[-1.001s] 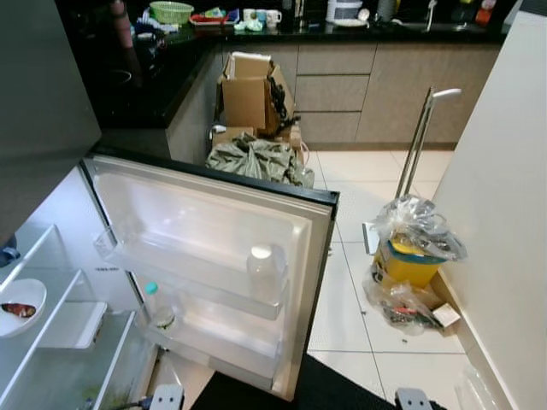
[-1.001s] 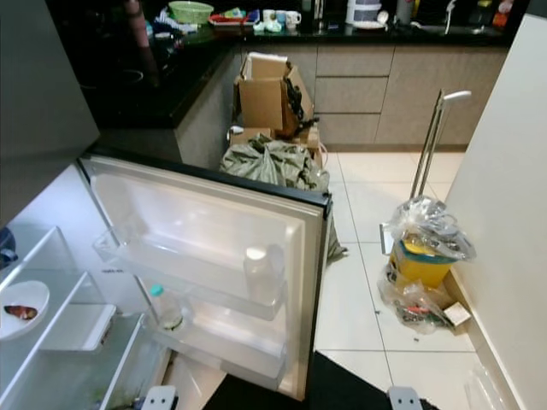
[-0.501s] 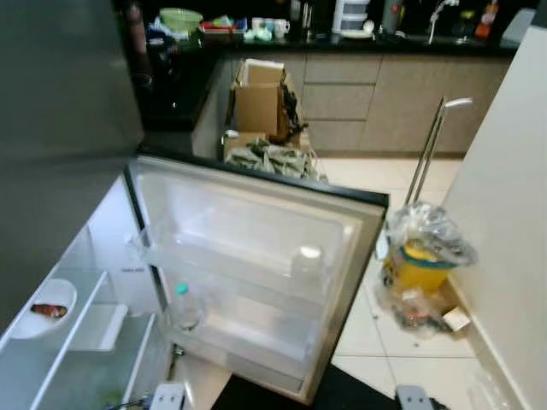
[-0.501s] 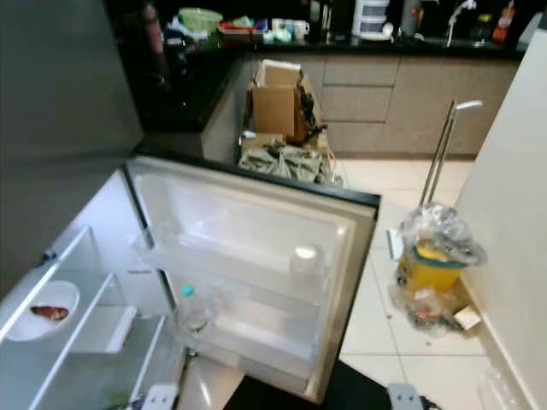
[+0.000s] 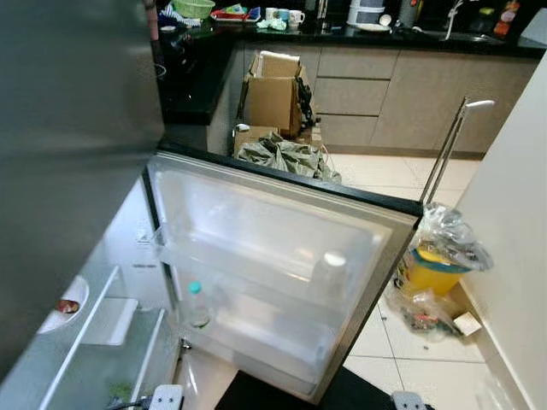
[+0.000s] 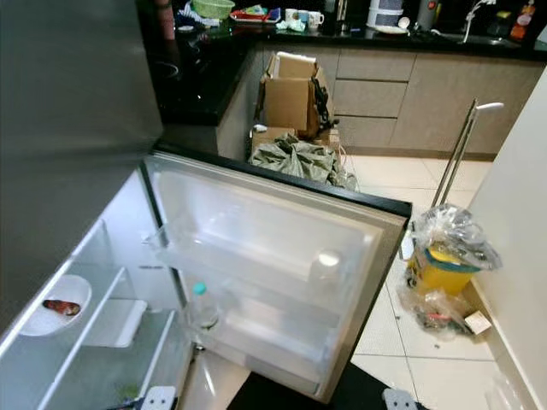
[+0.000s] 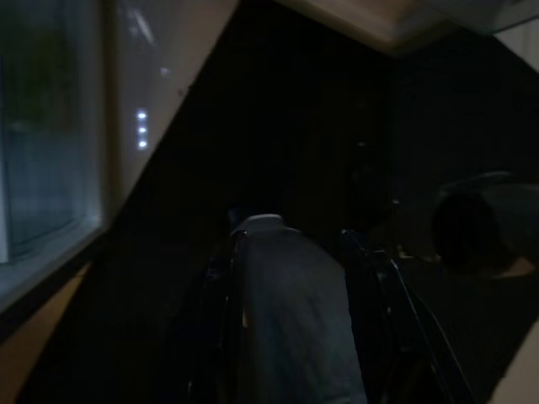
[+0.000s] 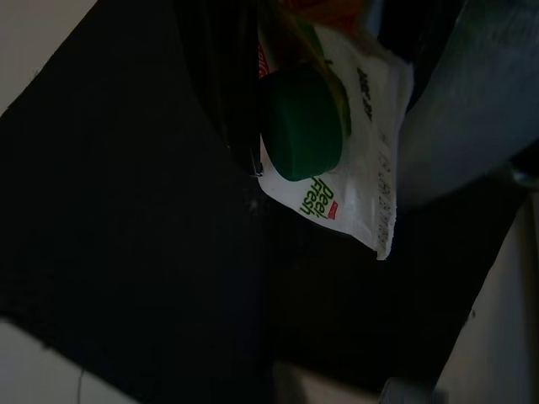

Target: Restocking fridge

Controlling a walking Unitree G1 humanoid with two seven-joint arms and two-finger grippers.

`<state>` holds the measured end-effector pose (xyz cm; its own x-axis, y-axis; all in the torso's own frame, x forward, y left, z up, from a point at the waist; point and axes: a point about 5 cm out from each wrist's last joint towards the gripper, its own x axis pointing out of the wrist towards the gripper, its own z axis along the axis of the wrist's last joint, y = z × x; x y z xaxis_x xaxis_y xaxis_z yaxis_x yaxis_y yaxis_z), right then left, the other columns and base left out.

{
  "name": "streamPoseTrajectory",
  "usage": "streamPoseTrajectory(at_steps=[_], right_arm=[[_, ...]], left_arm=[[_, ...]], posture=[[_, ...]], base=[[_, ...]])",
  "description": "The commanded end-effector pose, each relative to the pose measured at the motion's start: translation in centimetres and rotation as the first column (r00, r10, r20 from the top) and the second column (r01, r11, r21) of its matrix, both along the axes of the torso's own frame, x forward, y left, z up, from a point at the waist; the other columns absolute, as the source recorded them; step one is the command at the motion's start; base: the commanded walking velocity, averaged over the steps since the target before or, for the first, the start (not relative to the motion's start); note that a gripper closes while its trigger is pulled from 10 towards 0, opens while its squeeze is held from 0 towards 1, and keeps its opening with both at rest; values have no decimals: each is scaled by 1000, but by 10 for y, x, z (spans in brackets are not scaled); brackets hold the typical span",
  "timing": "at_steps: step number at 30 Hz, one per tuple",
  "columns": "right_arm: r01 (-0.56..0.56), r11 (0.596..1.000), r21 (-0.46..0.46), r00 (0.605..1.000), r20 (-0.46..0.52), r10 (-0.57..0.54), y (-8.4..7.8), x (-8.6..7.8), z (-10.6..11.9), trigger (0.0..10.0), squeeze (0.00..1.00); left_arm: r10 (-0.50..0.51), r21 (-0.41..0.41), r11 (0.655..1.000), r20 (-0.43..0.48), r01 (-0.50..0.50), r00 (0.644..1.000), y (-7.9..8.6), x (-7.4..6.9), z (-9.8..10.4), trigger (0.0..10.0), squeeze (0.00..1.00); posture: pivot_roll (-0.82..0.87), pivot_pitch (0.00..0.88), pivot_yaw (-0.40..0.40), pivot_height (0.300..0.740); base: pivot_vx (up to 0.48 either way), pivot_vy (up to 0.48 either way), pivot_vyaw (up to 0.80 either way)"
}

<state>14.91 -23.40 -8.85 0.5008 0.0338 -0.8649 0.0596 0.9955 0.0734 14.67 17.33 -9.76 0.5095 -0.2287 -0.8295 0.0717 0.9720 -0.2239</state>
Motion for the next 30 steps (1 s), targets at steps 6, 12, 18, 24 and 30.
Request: streamPoseTrajectory(at_steps=[6,12,18,24,30], right_arm=[[-48,999,-1,996,79,48,0,16,8,10000,0],[-262,963,64,942,233,241,15,52,28,10000,0],[-585,805,100,779,347,523,37,80,50,10000,0],[-767,634,96,620,365,695,51,87,60,10000,0],[-892,442,90,442,373,816,63,93,71,10000,0]], left_arm=[[4,3,1000,-7,-4,1000,2,-3,-1,10000,0],[2,4,1000,-8,-2,1000,2,-3,-1,10000,0],[-5,7,1000,-5,5,1000,3,-3,-1,10000,0],[-9,9,1000,-3,9,1000,4,-2,0,10000,0],[-10,13,1000,-7,10,1000,4,-3,-1,10000,0]], posture=[[-50,0,-12,740],[-52,0,-12,740],[-52,0,-9,740],[-51,0,-10,740],[-51,0,-11,740]], base=[[0,0,0],[0,0,0],[0,0,0],[0,0,0],[0,0,0]])
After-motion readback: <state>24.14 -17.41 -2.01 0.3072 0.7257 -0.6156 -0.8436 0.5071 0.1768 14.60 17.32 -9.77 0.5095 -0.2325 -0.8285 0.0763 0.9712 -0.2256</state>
